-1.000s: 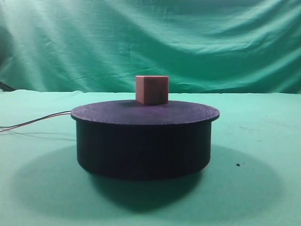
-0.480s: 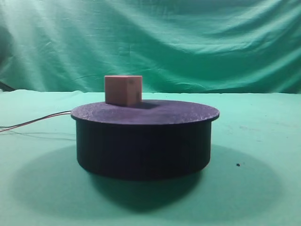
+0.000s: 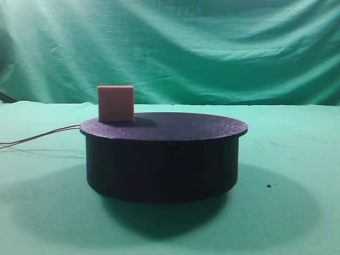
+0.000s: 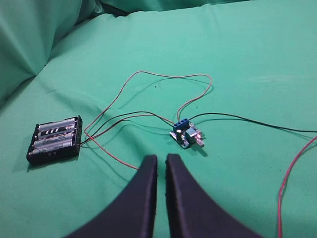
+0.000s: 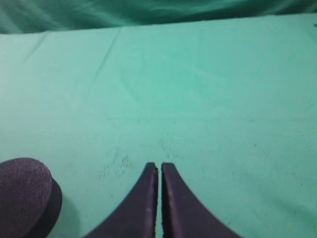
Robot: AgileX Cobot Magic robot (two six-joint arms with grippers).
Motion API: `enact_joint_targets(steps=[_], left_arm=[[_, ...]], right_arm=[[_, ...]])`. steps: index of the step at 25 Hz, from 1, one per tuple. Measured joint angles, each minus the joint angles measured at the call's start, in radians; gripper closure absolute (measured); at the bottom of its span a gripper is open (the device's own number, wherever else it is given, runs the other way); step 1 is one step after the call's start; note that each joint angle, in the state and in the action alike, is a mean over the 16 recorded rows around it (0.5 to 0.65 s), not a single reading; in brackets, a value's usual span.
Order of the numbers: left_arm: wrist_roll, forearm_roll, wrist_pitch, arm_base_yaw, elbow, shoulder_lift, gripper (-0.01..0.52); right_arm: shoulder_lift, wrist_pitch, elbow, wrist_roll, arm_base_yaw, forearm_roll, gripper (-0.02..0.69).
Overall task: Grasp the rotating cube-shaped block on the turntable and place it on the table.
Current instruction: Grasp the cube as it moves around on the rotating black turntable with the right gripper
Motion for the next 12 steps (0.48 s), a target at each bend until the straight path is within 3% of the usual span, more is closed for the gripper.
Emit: enact_joint_targets(steps=[6, 12], left_arm=[[0.0, 0.0, 0.0, 0.0, 0.0, 0.0, 0.514], [0.0, 0.0, 0.0, 0.0, 0.0, 0.0, 0.514]], right_arm=[[0.226, 0.077, -0.063, -0.111, 0.039, 0.089, 0.665], [0.452, 0.104, -0.136, -0.212, 0.167, 0.177, 0.665]])
